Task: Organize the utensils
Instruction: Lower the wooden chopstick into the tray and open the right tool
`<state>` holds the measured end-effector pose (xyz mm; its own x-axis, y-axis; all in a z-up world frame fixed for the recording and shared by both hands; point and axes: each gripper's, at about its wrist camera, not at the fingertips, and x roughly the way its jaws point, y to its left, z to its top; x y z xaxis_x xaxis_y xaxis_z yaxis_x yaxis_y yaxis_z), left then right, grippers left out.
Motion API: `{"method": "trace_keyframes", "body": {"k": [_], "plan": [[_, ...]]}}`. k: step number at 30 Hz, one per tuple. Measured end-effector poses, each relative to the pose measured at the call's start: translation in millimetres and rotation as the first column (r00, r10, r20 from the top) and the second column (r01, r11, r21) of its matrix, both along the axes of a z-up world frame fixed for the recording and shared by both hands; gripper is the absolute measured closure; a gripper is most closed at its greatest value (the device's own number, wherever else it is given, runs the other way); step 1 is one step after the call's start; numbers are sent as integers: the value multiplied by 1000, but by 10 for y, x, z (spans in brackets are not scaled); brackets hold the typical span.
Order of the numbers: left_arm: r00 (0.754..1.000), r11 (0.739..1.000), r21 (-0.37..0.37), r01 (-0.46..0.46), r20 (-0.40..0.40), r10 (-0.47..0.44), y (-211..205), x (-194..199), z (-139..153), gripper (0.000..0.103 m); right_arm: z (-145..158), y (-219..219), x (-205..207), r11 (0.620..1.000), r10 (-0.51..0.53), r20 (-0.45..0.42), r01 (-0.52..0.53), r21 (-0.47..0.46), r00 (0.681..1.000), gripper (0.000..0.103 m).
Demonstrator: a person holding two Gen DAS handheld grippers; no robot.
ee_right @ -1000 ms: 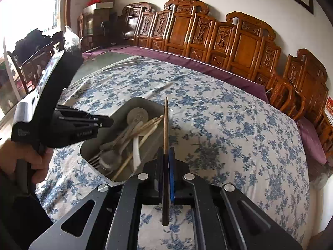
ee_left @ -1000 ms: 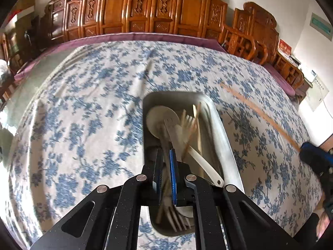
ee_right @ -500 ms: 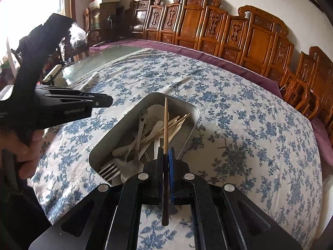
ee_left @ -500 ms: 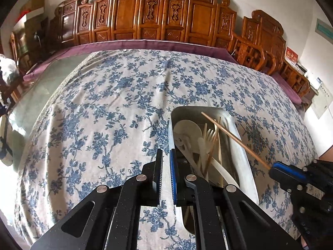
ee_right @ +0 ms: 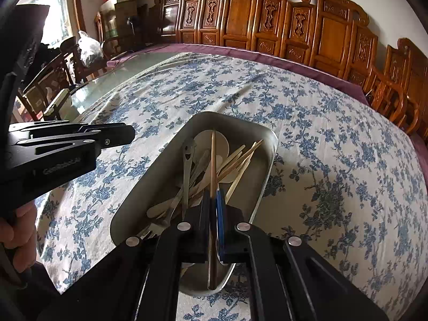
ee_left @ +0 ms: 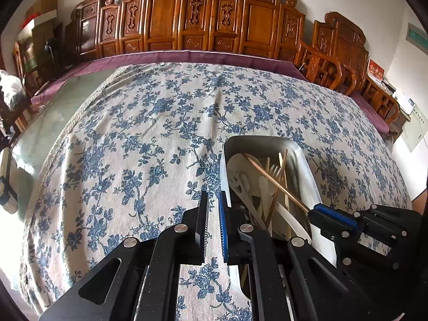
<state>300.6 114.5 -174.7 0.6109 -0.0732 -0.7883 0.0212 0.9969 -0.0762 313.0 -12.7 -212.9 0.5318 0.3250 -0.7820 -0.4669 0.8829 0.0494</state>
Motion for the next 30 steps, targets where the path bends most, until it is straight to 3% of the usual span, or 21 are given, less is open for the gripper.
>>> {"method": "trace_keyframes", "body": {"k": [6, 17, 24, 30], "plan": [[1000, 1000, 0, 1, 1, -1, -2, 3, -6, 96, -61, 13, 40, 995, 21, -64, -14, 95, 998, 97], [1000, 1000, 0, -7, 5, 7, 15, 6, -12, 97, -104, 99, 77, 983, 65, -111, -45, 177, 992, 95], [1000, 1000, -1, -10, 6, 10, 34, 6, -1, 97, -95, 81, 110, 982, 72, -105, -52, 182, 992, 95], [1000, 1000, 1, -7, 7, 7, 32, 12, -5, 96, 54, -29, 140, 982, 48, -45, -39, 184, 998, 95]]}}
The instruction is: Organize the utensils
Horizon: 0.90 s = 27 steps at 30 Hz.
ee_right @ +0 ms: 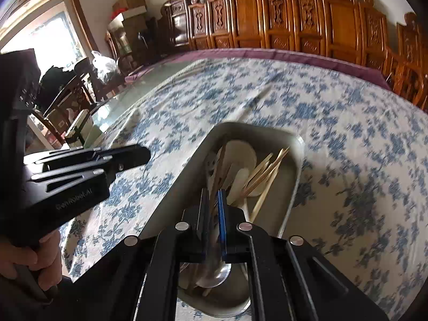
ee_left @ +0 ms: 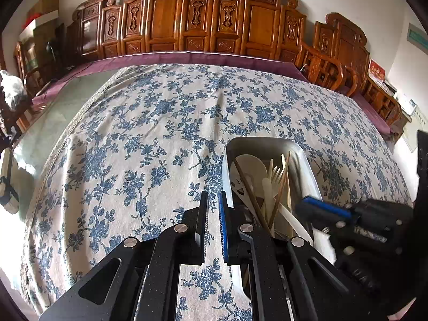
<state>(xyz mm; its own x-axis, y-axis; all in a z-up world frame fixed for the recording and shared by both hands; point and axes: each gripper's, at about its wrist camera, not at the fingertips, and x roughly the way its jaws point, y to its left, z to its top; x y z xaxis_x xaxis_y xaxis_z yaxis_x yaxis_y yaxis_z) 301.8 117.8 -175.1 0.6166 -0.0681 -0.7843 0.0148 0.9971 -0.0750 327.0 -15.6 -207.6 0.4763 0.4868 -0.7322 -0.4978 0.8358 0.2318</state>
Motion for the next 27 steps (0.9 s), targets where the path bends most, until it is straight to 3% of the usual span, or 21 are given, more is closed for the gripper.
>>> {"method": "trace_keyframes", "body": {"k": [12, 14, 19, 21, 25, 27], "plan": [[999, 1000, 6, 29, 13, -30, -151, -40, 24, 96, 156, -586, -202, 991, -120, 128, 126, -40, 984, 94], [999, 999, 12, 36, 14, -36, -201, -48, 29, 96, 177, -727, -253, 987, -151, 136, 158, -37, 979, 75], [998, 998, 28, 57, 32, -58, -335, -126, 70, 96, 232, -1016, -435, 976, -210, 149, 216, -27, 966, 48], [997, 997, 38, 66, 42, -67, -405, -183, 97, 77, 269, -1108, -523, 970, -232, 160, 240, -32, 960, 36], [994, 996, 22, 92, 56, -93, -531, -321, 171, 65, 333, -1246, -674, 959, -269, 172, 280, -43, 948, 19], [992, 995, 29, 99, 71, -101, -616, -418, 223, 43, 385, -1327, -767, 954, -284, 183, 297, -44, 941, 14]]}}
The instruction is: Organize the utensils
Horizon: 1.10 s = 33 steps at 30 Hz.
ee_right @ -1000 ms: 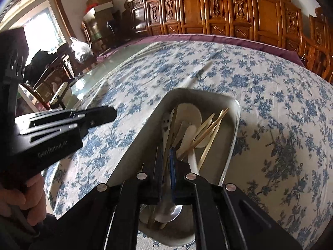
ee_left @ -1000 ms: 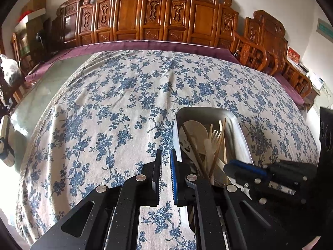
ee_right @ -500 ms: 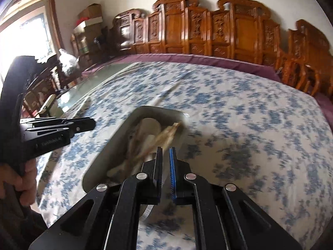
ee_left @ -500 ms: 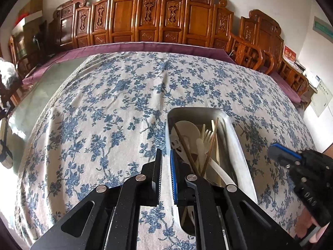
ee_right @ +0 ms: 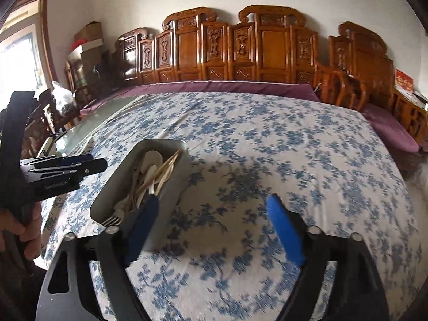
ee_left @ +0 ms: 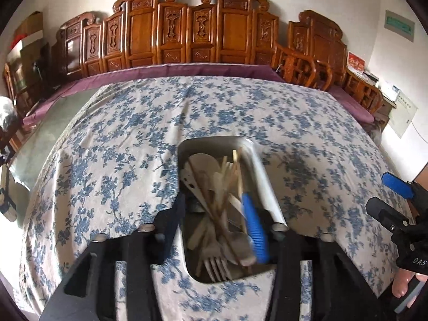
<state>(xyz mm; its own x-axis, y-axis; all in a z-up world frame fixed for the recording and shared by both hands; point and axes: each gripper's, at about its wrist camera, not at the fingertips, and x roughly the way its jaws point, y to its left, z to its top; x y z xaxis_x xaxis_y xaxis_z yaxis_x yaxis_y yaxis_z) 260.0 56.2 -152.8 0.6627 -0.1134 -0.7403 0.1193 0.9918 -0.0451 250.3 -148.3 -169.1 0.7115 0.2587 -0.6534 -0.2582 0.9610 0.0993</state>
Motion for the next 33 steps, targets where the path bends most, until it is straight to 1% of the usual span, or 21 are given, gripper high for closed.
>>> {"method": "trace_keyframes", "body": {"k": [1, 2, 5, 6, 7, 8, 11, 16, 19, 23, 27, 30, 33], "plan": [[1000, 1000, 2, 4, 6, -4, -39, -44, 25, 41, 26, -37, -43, 1000, -7, 4, 7, -4, 1000, 9], [1000, 1000, 3, 8, 9, -8, -74, -90, 44, 39, 53, -76, -90, 1000, -16, 10, 16, -8, 1000, 7], [1000, 1000, 8, 7, 5, -7, -182, -253, 90, 34, 124, -183, -236, 1000, -31, 18, 31, -3, 999, 3], [1000, 1000, 9, 6, 5, -6, -216, -315, 109, 20, 151, -229, -298, 999, -40, 20, 40, -3, 999, 3], [1000, 1000, 7, 5, 12, -5, -242, -377, 129, 14, 171, -252, -341, 999, -43, 21, 44, -2, 999, 3], [1000, 1000, 6, 4, 19, -4, -264, -427, 148, 11, 195, -279, -388, 999, -47, 22, 47, -2, 999, 3], [1000, 1000, 5, 2, 14, -2, -336, -591, 202, 8, 266, -372, -564, 998, -61, 25, 61, -3, 998, 3], [1000, 1000, 9, -22, 16, 22, -407, -887, 314, 8, 413, -506, -858, 997, -82, 36, 82, -3, 996, 3], [999, 1000, 14, -24, 37, 23, -457, -1072, 466, 8, 542, -547, -1027, 996, -94, 61, 94, -7, 994, 3], [994, 999, 20, -34, 107, 31, -508, -1339, 804, 8, 817, -608, -1295, 995, -105, 116, 105, 6, 988, 3], [982, 999, 9, -42, 182, 40, -530, -1589, 1163, 8, 1106, -656, -1515, 994, -113, 186, 111, 20, 976, 3], [975, 999, -7, -45, 218, 45, -543, -1752, 1367, 8, 1334, -685, -1697, 992, -123, 243, 118, 32, 962, 3], [966, 999, -15, -50, 252, 52, -544, -1898, 1498, 8, 1495, -704, -1825, 992, -127, 278, 120, 42, 952, 3]]}}
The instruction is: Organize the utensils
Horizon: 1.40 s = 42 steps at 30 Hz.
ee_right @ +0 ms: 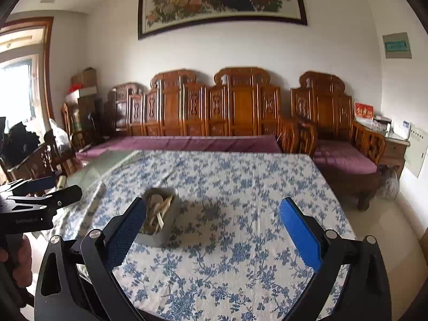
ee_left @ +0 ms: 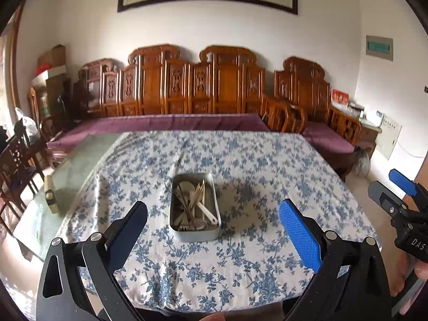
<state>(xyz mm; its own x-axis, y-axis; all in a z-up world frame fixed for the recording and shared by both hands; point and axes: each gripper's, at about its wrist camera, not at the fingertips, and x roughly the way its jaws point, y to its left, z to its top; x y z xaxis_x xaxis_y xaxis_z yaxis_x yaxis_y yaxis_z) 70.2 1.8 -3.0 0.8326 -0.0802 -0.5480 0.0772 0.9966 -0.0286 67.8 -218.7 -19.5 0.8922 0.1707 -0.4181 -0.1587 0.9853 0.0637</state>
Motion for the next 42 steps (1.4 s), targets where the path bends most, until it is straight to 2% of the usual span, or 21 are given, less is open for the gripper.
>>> {"method": "trace_keyframes", "body": {"k": [4, 8, 14, 42], "plan": [[1000, 1000, 2, 1, 22, -1, -23, -136, 108, 8, 171, -15, -178, 1000, -6, 48, 7, -5, 999, 3], [999, 1000, 10, 0, 44, 0, -41, -217, 161, 8, 231, -25, -244, 1000, -10, 59, 10, 1, 998, 3], [998, 1000, 7, -6, 66, 6, -34, -274, 180, 8, 232, -27, -258, 1000, -16, 55, 15, 3, 998, 3], [999, 1000, 9, -12, 52, 11, -23, -281, 126, 8, 190, 3, -224, 1000, -15, 48, 15, 2, 999, 3]]}}
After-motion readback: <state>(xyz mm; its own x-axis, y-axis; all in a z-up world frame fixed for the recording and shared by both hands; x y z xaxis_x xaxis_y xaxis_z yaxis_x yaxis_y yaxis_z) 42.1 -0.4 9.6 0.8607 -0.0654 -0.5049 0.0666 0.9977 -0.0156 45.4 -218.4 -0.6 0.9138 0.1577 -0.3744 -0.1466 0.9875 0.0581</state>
